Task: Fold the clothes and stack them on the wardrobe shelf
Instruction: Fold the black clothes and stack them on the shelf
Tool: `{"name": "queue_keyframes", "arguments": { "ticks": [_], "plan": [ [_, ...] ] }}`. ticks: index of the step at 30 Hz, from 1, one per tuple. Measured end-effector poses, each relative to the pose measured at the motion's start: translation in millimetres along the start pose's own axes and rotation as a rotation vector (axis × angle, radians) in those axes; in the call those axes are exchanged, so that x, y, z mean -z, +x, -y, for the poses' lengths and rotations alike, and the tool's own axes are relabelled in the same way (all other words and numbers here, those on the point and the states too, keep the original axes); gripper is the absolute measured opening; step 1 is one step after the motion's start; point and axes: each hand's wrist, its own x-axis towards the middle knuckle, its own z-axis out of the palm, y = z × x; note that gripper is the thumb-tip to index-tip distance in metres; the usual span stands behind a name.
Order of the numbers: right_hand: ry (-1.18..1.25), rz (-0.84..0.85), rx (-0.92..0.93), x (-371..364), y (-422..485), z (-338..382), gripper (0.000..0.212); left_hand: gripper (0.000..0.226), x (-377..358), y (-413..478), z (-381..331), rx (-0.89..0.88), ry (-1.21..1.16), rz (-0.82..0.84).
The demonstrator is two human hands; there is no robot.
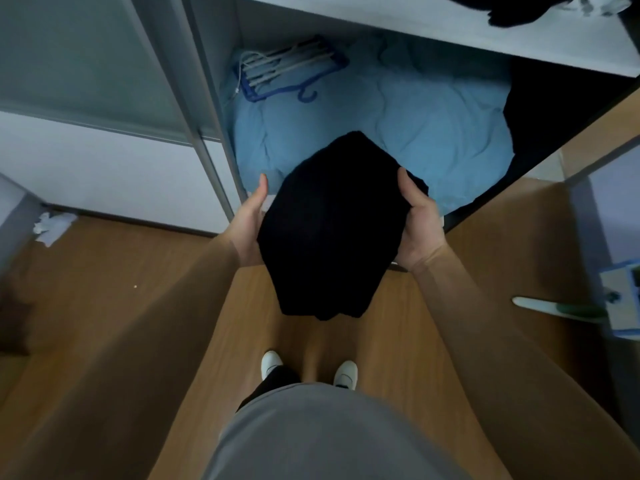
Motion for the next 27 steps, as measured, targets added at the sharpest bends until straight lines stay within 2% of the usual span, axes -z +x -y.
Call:
{"name": "queue_keyframes", "arguments": {
  "ticks": [2,4,6,9,12,15,18,20,22,25,26,27],
  "plan": [
    [0.001,-0.031,-0.016,4,6,-1,0.054,0.055,6,-3,4,-0.047,0.048,-0.008],
    [0.040,-0.042,-0.012,13,9,-3,0.062,0.051,12,-4,0,-0.042,0.103,-0.066],
    [-0.019,-0.027,-0.029,23,10,-8,0.057,0.044,17,-3,-6,-0.079,0.164,-0.104],
    [-0.367,-0.054,-0.118,31,16,-21,0.040,0.033,26,-3,-17,-0.173,0.253,-0.135],
    [-0.740,-0.223,-0.046,20,24,-26,0.038,0.028,38,-5,-30,-0.215,0.394,-0.203],
    [-0.887,-0.372,0.039,4,36,-22,0.043,0.055,40,-1,-44,-0.242,0.549,-0.321],
    [-0.904,-0.474,0.178,-10,43,-15,0.058,0.090,32,0,-58,-0.339,0.527,-0.335],
    [-0.923,-0.413,0.211,-16,46,-6,0.077,0.088,27,-1,-72,-0.406,0.544,-0.272],
    [-1.006,-0.270,0.135,-22,49,5,0.091,0.075,24,-5,-91,-0.436,0.576,-0.228],
    [-1.395,-0.189,-0.023,-44,51,12,0.103,0.076,25,-13,-116,-0.408,0.644,-0.147],
    [-1.555,-0.220,-0.097,-50,55,12,0.102,0.080,26,-13,-120,-0.384,0.717,-0.111],
    [-1.696,-0.279,-0.138,-57,59,11,0.091,0.084,27,-14,-125,-0.375,0.845,-0.103]
  ]
}}
